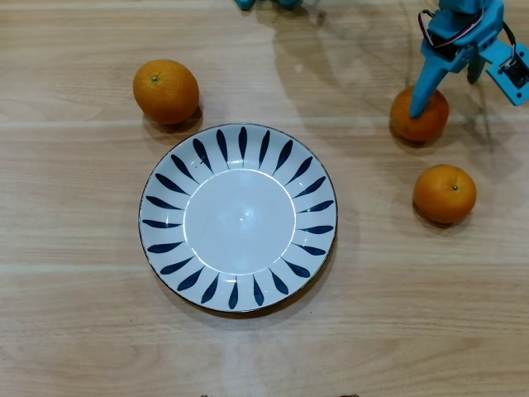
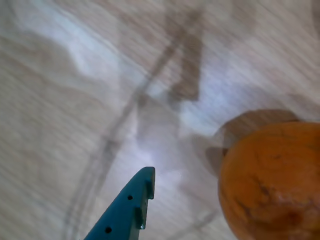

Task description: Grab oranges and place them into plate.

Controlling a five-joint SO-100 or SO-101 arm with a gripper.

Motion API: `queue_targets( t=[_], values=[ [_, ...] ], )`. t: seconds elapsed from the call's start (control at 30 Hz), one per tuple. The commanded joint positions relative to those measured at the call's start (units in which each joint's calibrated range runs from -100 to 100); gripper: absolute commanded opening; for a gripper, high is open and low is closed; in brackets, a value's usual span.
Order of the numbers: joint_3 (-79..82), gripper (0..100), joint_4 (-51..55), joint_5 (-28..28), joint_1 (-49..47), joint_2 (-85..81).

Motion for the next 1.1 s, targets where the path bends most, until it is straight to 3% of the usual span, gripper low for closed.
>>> queue_targets(
  t=[0.0, 0.83, 1.0, 1.07],
  values=[
    [-0.3, 46, -1.4, 2.0, 2.1, 0.5],
    [-0.3, 45, -1.5, 3.8, 7.1, 5.7],
    [-0.4, 32, -1.6, 3.7, 7.1, 5.6],
    [-0.4, 32, -1.6, 3.7, 7.1, 5.6]
  ],
)
